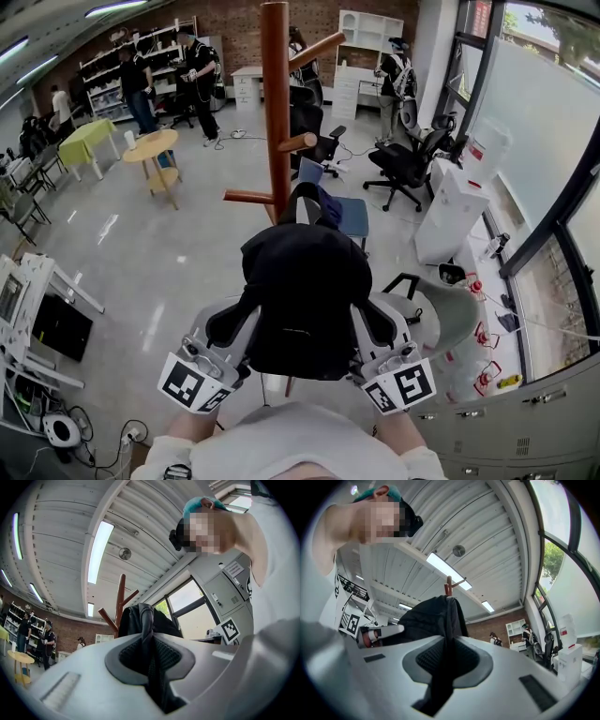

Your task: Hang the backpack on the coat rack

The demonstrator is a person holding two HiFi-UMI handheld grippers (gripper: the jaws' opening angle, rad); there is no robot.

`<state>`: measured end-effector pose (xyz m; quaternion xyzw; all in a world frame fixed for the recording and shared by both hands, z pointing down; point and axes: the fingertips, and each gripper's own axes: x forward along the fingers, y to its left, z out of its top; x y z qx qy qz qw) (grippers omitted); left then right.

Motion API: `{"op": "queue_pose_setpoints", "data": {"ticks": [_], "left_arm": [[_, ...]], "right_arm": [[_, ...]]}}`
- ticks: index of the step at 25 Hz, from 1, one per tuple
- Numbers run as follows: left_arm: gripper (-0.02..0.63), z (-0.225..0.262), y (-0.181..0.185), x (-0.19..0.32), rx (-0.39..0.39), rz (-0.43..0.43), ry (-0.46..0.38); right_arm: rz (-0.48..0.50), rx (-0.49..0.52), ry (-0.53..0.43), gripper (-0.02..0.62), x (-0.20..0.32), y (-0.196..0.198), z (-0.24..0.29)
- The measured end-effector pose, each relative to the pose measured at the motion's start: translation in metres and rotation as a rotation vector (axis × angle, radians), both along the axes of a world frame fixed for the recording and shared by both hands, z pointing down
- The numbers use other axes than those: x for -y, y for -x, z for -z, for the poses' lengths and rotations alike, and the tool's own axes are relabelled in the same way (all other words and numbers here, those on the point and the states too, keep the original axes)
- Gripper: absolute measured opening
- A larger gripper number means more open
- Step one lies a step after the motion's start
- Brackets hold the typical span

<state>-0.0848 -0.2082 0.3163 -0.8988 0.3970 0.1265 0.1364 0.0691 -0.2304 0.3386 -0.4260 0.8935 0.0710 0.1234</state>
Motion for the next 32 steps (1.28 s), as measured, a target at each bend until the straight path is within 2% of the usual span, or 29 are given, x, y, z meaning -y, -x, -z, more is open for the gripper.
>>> {"op": "queue_pose_setpoints", "data": {"ticks": [12, 23, 32], "left_arm": [[0.044, 0.030, 0.001, -0.012, 0.024, -0.003, -0.024], [0.044, 0.057, 0.000, -0.028, 0.021, -0.018, -0.080], [0.044, 0.084, -0.005, -0.043, 0.057, -0.018, -0.160]], "right_arm": [[0.009, -0.007, -0.030, 0.052, -0.014, 0.002, 0.028], [0.003, -0.023, -0.085, 0.052, -0.031, 0.003, 0.056], [-0.002, -0.021, -0.134, 0.052, -0.041, 0.001, 0.081]]}}
